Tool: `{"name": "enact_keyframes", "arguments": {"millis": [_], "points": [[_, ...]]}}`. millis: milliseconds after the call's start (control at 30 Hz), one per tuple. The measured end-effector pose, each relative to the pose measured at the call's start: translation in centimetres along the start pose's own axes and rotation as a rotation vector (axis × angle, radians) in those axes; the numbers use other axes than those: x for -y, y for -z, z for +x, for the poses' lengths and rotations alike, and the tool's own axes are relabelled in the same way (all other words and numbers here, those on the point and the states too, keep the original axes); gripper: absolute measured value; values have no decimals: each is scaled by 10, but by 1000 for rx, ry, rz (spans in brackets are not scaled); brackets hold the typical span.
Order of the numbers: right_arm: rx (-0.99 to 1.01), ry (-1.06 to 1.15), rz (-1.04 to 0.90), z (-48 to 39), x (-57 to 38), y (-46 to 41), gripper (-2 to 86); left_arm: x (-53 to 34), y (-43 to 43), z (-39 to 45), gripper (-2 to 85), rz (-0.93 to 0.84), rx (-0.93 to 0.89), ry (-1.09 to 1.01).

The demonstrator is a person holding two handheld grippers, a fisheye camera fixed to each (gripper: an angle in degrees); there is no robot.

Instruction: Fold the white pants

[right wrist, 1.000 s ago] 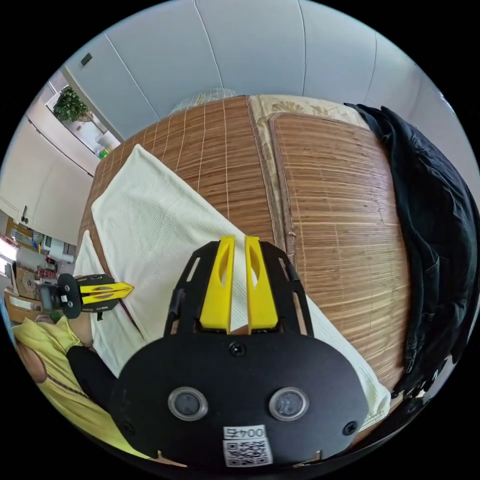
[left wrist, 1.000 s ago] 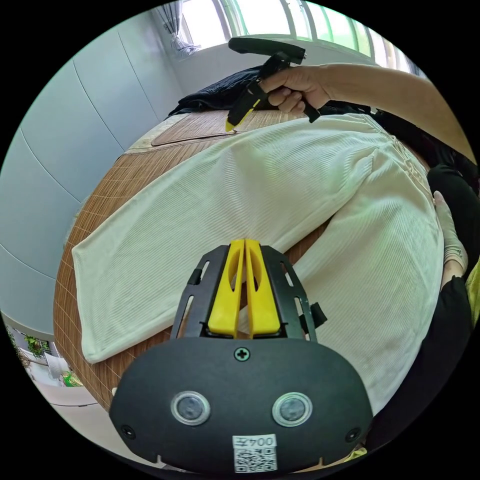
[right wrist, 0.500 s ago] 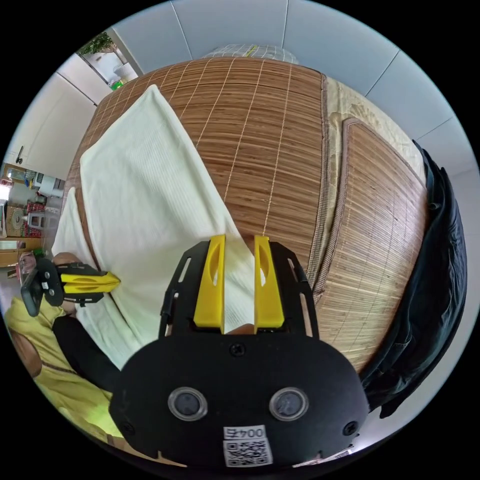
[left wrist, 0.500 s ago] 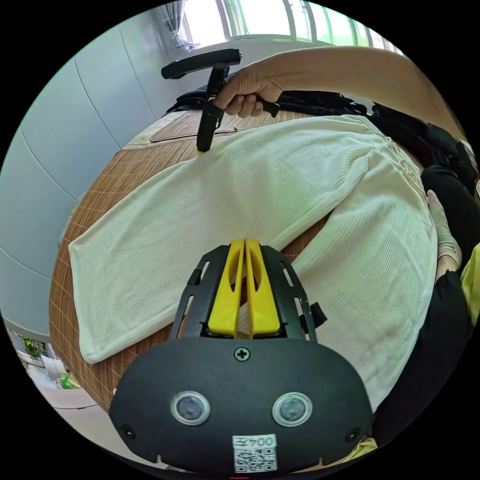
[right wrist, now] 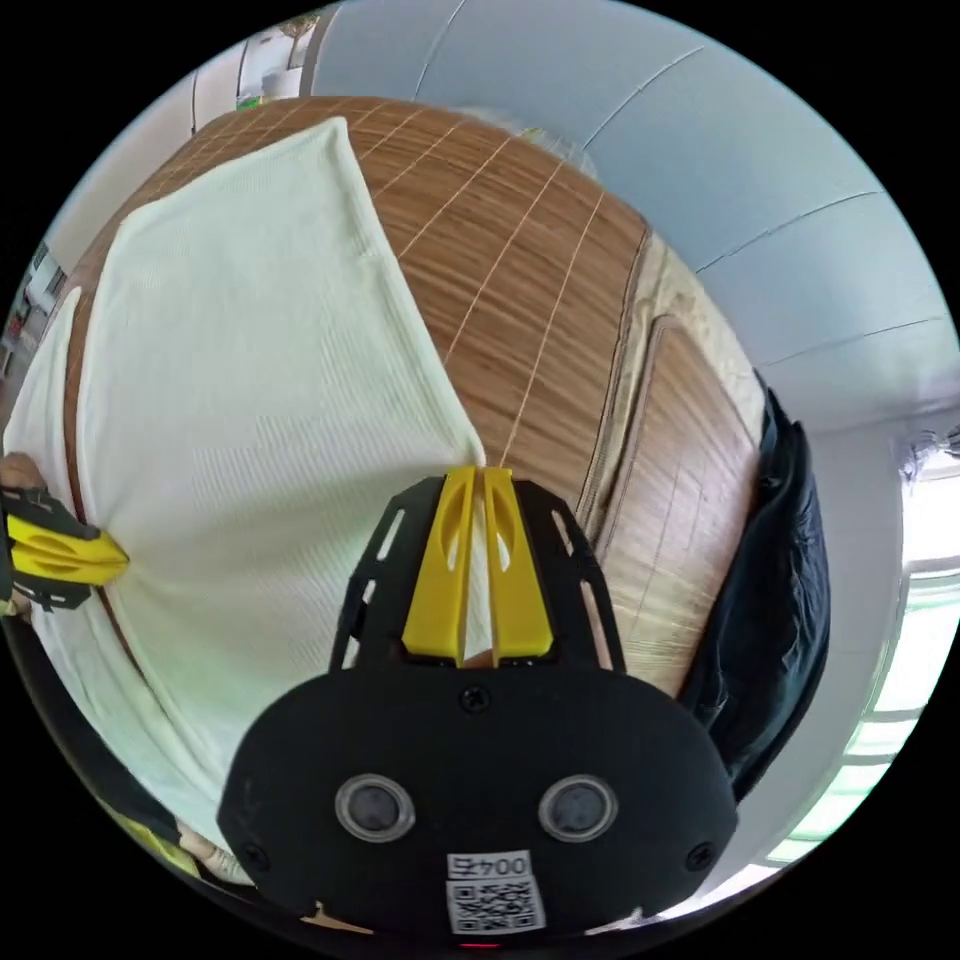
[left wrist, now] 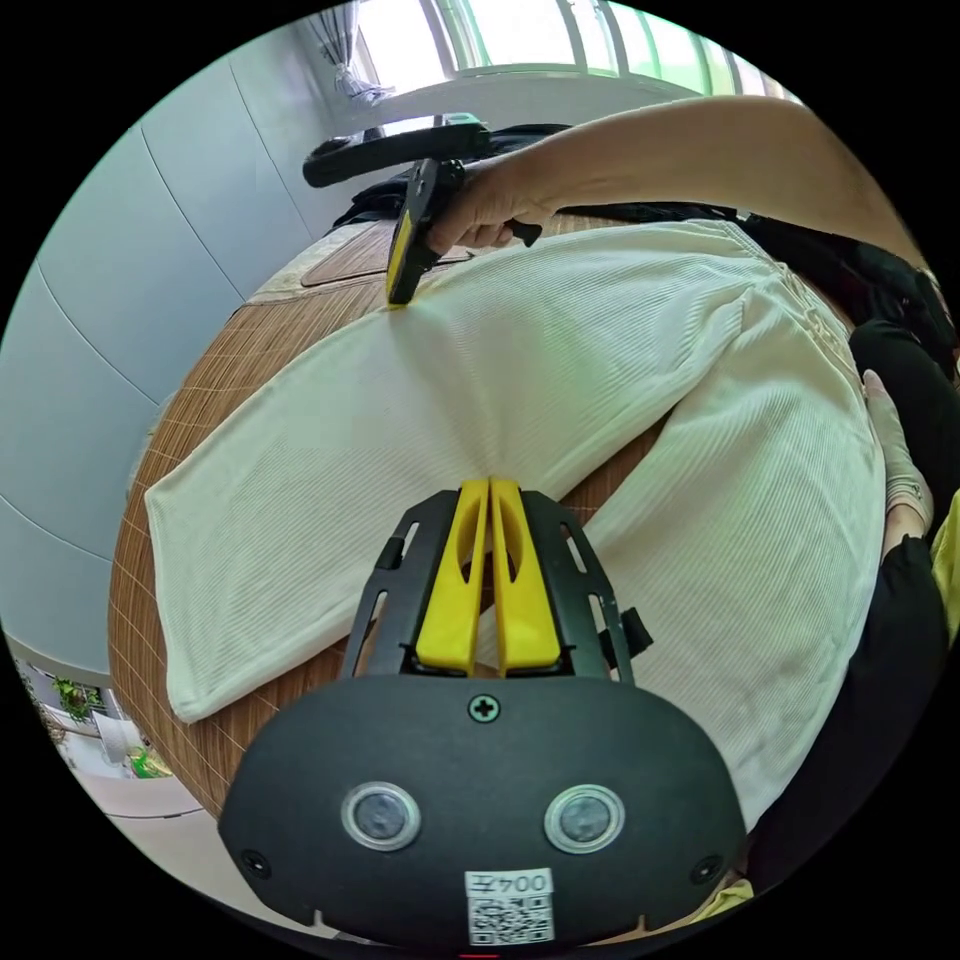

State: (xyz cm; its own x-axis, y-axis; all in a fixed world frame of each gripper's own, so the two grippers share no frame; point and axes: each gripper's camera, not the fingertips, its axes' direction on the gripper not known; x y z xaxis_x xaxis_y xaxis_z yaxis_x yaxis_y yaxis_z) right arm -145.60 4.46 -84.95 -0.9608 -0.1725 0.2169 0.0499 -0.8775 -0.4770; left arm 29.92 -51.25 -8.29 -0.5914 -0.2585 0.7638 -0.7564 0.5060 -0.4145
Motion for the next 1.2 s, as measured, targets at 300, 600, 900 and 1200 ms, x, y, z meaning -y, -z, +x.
{"name": "enact_keyframes", "arguments": {"millis": [300,600,900,1200], "points": [[220,-69,157,27,13,28,77,12,-4,16,9,5,-10,5],[295,-42,82,22,39,-7,59,24,2,32,13,-10,36,22],[458,-64,271,5,76,7,98,-61,42,-68,46,-83,555,508],[363,23,234,-59,152,-22,54,-52,-3,-55,32,-176,515,453]]}}
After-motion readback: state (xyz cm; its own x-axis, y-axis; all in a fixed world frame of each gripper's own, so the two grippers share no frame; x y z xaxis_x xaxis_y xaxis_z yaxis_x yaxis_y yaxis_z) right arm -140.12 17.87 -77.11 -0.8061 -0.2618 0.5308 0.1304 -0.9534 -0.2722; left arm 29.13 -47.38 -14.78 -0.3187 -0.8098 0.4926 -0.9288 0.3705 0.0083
